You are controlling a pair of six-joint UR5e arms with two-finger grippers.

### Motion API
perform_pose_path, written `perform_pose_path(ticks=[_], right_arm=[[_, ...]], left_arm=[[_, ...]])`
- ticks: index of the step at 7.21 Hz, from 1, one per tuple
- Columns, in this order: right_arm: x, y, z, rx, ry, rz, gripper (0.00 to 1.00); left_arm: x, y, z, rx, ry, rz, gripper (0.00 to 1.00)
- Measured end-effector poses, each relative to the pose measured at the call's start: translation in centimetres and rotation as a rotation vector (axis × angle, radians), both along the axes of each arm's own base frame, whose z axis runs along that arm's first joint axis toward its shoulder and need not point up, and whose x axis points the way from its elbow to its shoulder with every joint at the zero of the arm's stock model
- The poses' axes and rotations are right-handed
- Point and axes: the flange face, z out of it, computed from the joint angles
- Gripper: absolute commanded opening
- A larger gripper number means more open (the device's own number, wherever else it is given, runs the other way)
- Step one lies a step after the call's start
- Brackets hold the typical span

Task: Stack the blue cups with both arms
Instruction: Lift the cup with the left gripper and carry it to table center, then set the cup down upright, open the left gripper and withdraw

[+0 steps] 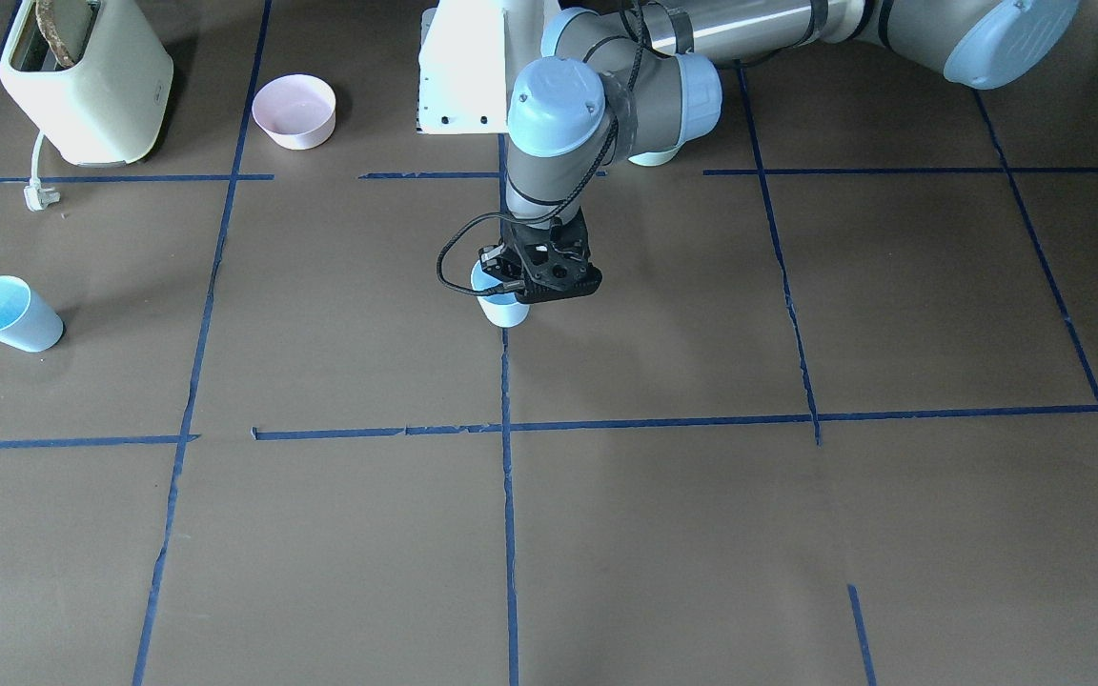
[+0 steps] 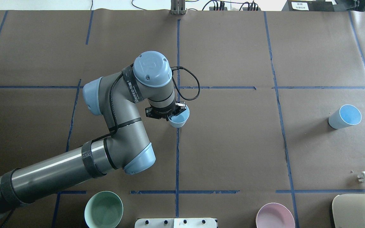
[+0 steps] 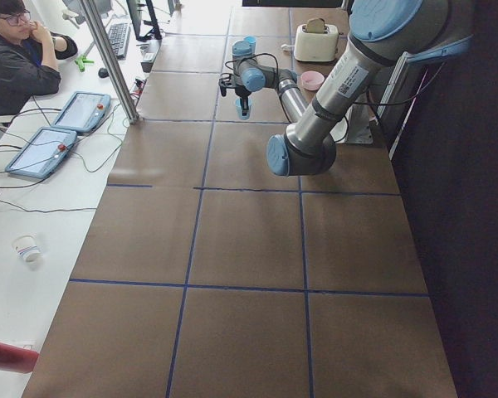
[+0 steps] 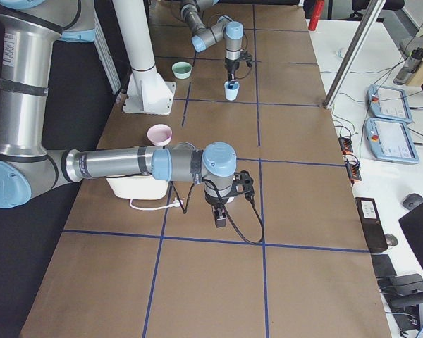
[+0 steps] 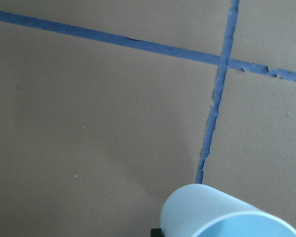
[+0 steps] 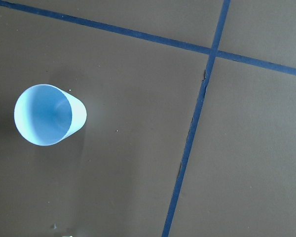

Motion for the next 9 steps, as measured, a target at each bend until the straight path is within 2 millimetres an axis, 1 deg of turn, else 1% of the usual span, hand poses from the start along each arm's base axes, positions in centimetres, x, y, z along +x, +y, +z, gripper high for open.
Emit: perform_pose_path(ticks=[1, 2, 3, 5, 6, 7, 8, 9], right_arm=[[0.0, 0.0, 0.0, 0.0, 0.0, 0.0, 1.0], [0.0, 0.0, 0.0, 0.0, 0.0, 0.0, 1.0], [0.0, 0.0, 0.0, 0.0, 0.0, 0.0, 1.0], [0.0, 0.0, 0.0, 0.002, 0.0, 0.0, 1.0], [0.0, -0.1, -0.1, 0.017, 0.0, 0.0, 1.0], [0.0, -0.3, -0.2, 0.038, -0.001, 0.002, 1.0], [0.0, -0.4, -0.3, 0.051, -0.002, 0.003, 1.0], [0.0, -0.4, -0.3, 0.057, -0.003, 0.004, 1.0]], left_arm=[[0.7, 0.1, 0.3, 0.009, 0.005, 0.002, 0.34], [1.0, 0.2, 0.5, 0.013, 0.006, 0.004, 0.82], [1.1, 0.2, 0.8, 0.015, 0.005, 0.007, 1.0], [0.9, 0.3, 0.7, 0.021, 0.006, 0.01, 1.0], [-0.1, 0.2, 0.4, 0.023, 0.009, 0.01, 1.0], [-2.5, -0.1, 0.4, 0.035, 0.005, 0.023, 1.0], [-6.5, -0.1, 1.0, 0.061, -0.01, 0.057, 1.0], [-11.1, -0.2, 2.8, 0.098, -0.027, 0.091, 1.0]])
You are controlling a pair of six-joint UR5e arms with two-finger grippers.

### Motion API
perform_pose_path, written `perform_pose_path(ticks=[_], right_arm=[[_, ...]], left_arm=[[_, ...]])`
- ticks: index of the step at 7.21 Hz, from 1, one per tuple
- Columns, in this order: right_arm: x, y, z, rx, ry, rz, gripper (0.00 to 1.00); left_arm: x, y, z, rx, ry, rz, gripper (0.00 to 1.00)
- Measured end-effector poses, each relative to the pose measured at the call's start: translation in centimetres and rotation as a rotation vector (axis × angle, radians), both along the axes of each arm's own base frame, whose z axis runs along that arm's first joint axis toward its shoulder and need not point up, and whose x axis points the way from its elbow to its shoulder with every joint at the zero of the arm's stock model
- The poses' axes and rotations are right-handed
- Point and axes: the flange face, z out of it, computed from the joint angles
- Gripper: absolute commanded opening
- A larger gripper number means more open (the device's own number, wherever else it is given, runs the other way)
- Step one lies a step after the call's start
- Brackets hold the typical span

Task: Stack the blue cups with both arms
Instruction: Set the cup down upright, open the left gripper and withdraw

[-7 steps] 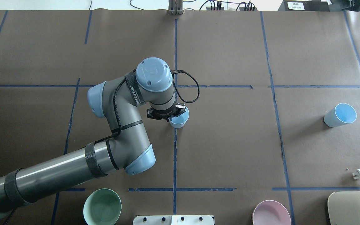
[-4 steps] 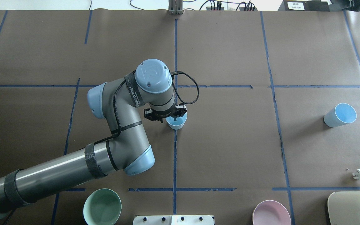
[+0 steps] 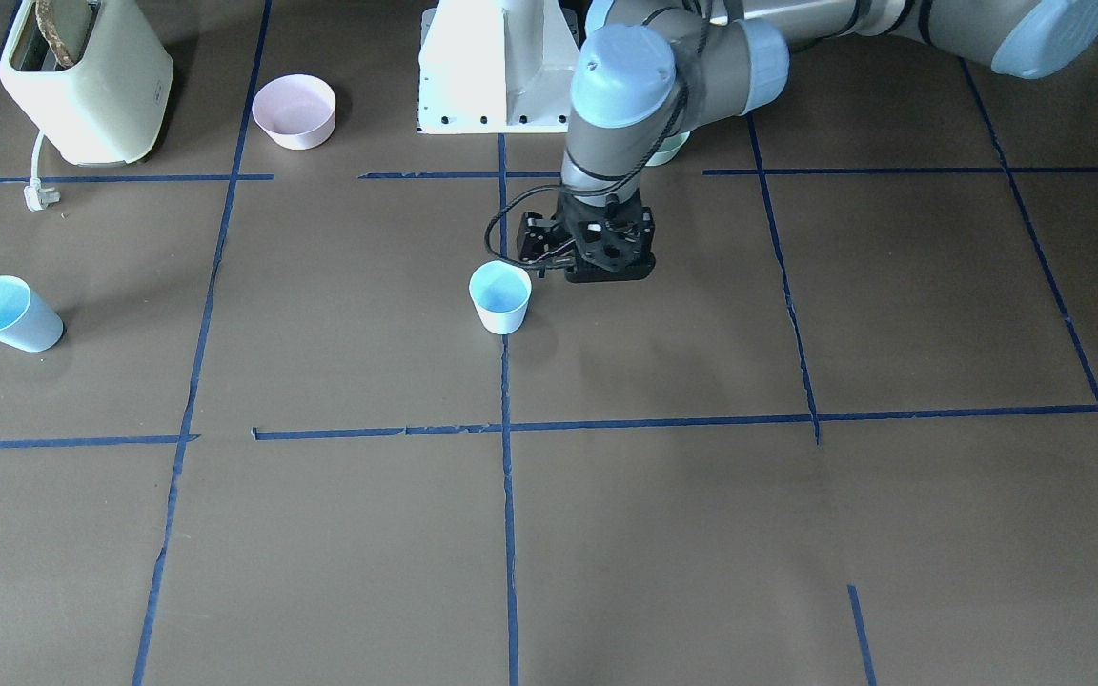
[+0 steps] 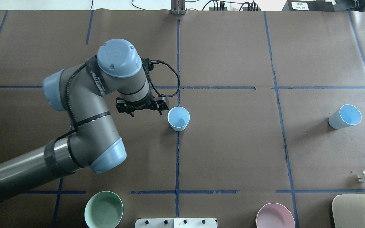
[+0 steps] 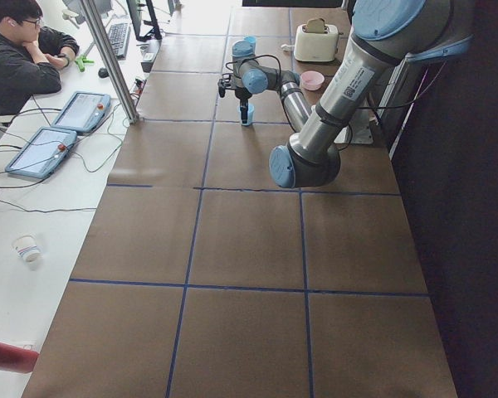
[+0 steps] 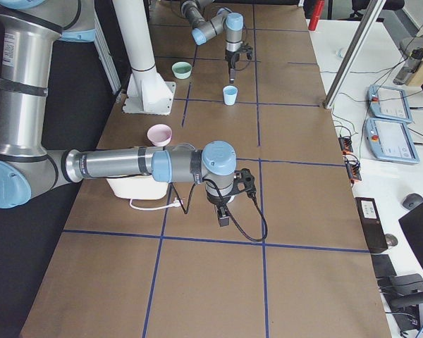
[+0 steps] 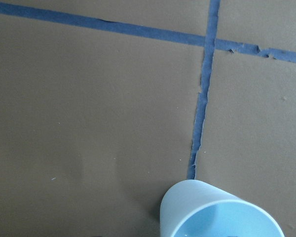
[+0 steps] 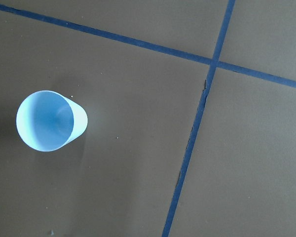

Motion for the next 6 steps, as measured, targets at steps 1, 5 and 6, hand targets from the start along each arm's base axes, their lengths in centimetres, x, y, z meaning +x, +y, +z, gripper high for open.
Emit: perform_pose_path(ticks=[1, 5, 6], right_arm=[[0.0, 0.0, 0.0, 0.002, 0.0, 0.0, 1.0], [-0.3, -0.1, -0.1, -0.02, -0.001, 0.019, 1.0], [-0.4, -0.2, -0.2, -0.022, -0.002, 0.019, 1.0]], left_arm=[[-5.4, -0.6, 3.0, 0.05, -0.018, 0.038, 1.0], [-32.1, -6.4, 22.4, 0.187, -0.074, 0.218, 1.0], [-39.3, -6.0, 28.2, 0.186, -0.073, 0.229, 1.0]])
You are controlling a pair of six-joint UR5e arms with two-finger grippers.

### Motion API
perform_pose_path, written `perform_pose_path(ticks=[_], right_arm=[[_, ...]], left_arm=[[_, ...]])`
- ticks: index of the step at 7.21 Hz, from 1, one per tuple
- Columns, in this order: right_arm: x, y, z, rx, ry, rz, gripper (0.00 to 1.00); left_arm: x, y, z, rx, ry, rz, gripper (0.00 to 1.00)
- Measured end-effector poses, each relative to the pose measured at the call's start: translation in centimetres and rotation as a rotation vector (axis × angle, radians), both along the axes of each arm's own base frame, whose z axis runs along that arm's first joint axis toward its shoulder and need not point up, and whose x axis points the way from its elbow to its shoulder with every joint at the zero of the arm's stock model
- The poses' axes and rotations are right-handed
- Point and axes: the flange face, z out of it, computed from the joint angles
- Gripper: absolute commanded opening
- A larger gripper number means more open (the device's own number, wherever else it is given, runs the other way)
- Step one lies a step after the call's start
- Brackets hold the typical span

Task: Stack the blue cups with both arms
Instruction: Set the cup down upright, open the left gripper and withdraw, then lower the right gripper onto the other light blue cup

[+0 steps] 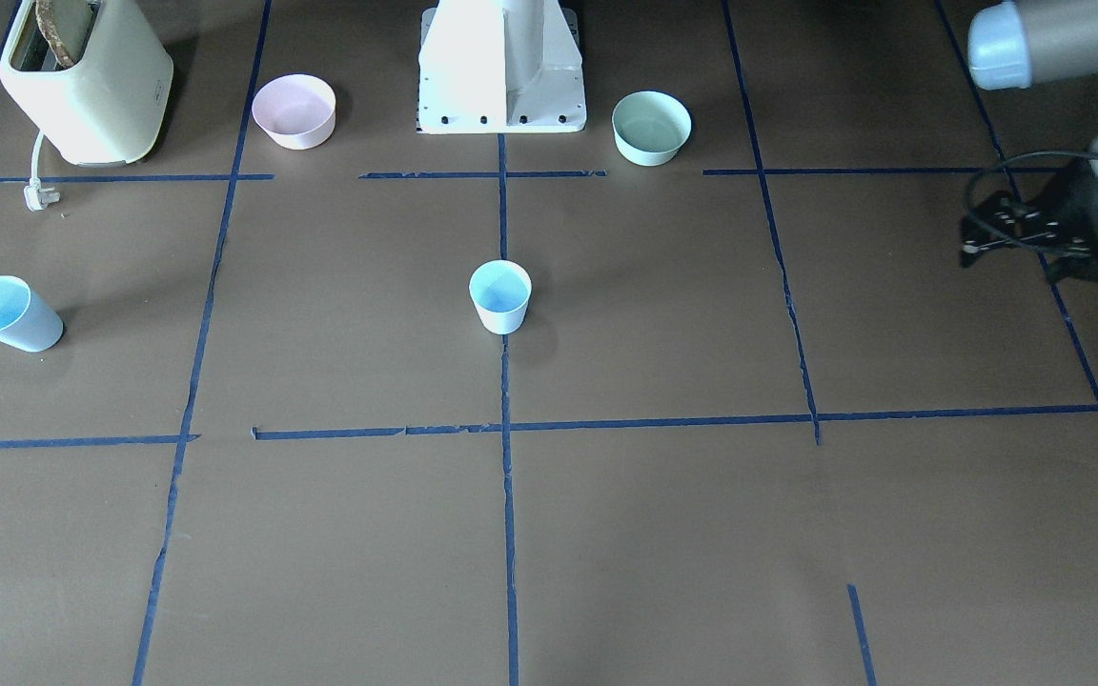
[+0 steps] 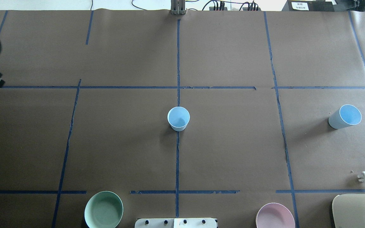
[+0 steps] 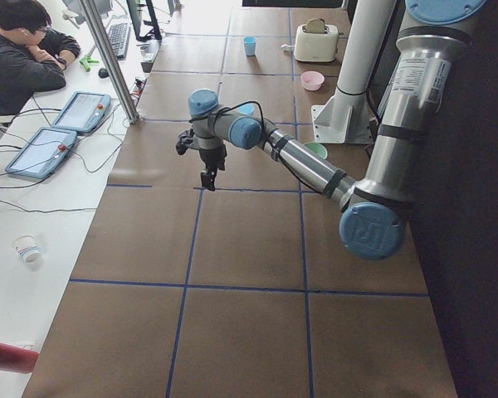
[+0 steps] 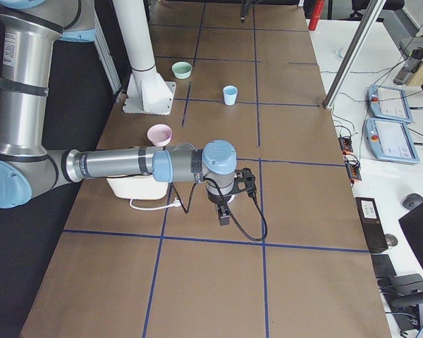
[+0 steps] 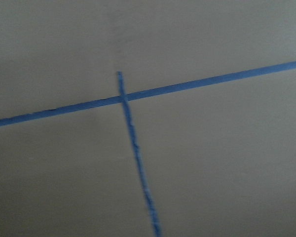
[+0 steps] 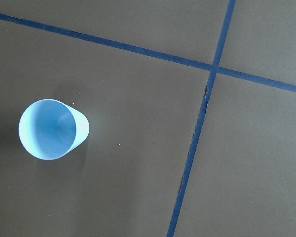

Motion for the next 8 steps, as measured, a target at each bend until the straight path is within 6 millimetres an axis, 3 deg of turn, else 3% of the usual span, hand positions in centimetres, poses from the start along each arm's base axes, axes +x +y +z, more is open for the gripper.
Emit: perform_pose_path(ticks=[2, 3, 4, 5, 7, 8], right_arm=[[-0.4, -0.4, -0.5, -0.014, -0.002, 0.016, 1.0], [-0.9, -0.7, -0.9, -0.034, -0.003, 0.033, 1.0], [-1.9, -1.1, -1.4, -0.052, -0.007, 0.052, 1.0], [-4.0, -1.5, -2.1, -0.064, -0.019, 0.082, 1.0], [-9.4, -1.6, -3.5, -0.084, -0.061, 0.158, 1.0], [-11.7, -1.5, -3.1, -0.088, -0.062, 0.179, 1.0]], left_arm=[[-10.8, 3.4, 9.7, -0.032, -0.006, -0.023, 1.0], [-14.4, 6.4, 13.8, -0.066, -0.005, -0.048, 1.0], [-16.5, 9.2, 16.3, -0.088, 0.007, -0.065, 1.0], [-17.5, 10.8, 17.3, -0.097, 0.026, -0.082, 1.0], [-17.9, 11.6, 17.9, -0.106, 0.043, -0.091, 1.0], [-18.0, 11.6, 18.0, -0.107, 0.045, -0.093, 1.0]])
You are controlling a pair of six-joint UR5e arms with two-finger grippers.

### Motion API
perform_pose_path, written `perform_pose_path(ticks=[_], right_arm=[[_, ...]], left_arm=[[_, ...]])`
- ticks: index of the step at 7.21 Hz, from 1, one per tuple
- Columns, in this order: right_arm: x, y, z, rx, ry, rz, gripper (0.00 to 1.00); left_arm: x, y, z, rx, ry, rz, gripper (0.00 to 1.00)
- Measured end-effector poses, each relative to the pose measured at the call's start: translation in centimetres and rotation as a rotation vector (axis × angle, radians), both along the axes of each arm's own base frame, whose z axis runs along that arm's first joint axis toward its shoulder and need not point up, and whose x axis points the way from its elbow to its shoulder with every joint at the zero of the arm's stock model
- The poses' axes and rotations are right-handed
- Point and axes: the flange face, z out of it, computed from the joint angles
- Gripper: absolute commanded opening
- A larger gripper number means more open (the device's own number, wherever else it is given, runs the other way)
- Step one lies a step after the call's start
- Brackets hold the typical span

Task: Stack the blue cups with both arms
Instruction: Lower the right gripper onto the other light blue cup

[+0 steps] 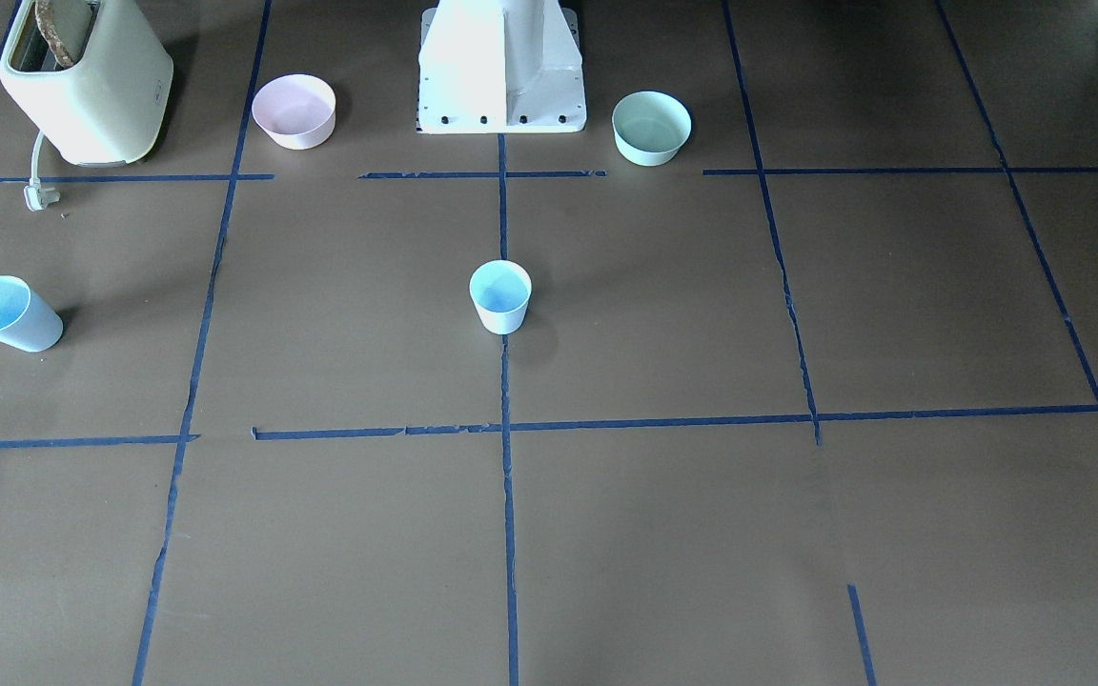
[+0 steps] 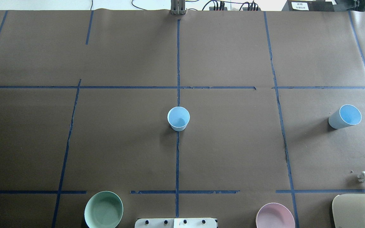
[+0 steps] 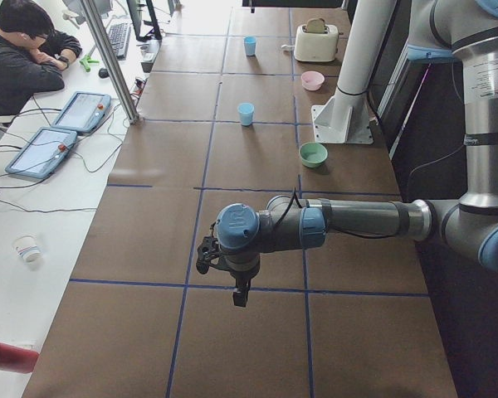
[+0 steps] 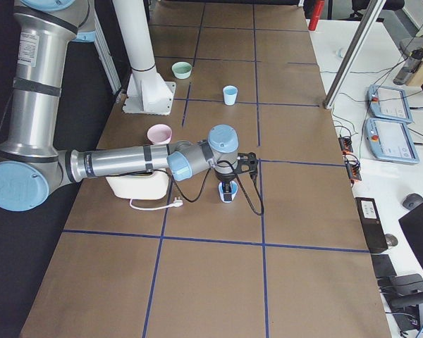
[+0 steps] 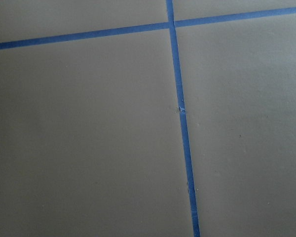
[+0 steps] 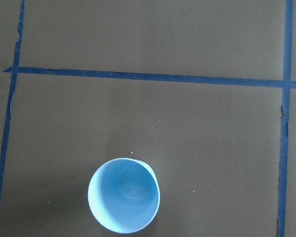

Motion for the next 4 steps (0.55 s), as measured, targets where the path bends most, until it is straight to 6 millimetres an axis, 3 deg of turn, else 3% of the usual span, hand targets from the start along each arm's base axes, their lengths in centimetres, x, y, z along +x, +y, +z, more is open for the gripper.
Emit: perform_pose_path(ticks=[4], right_arm=[[-3.9, -0.6, 4.2, -0.012, 0.021, -0.013, 1.0]], left_arm=[[0.0, 0.3, -0.1, 0.002, 0.001, 0.0, 1.0]])
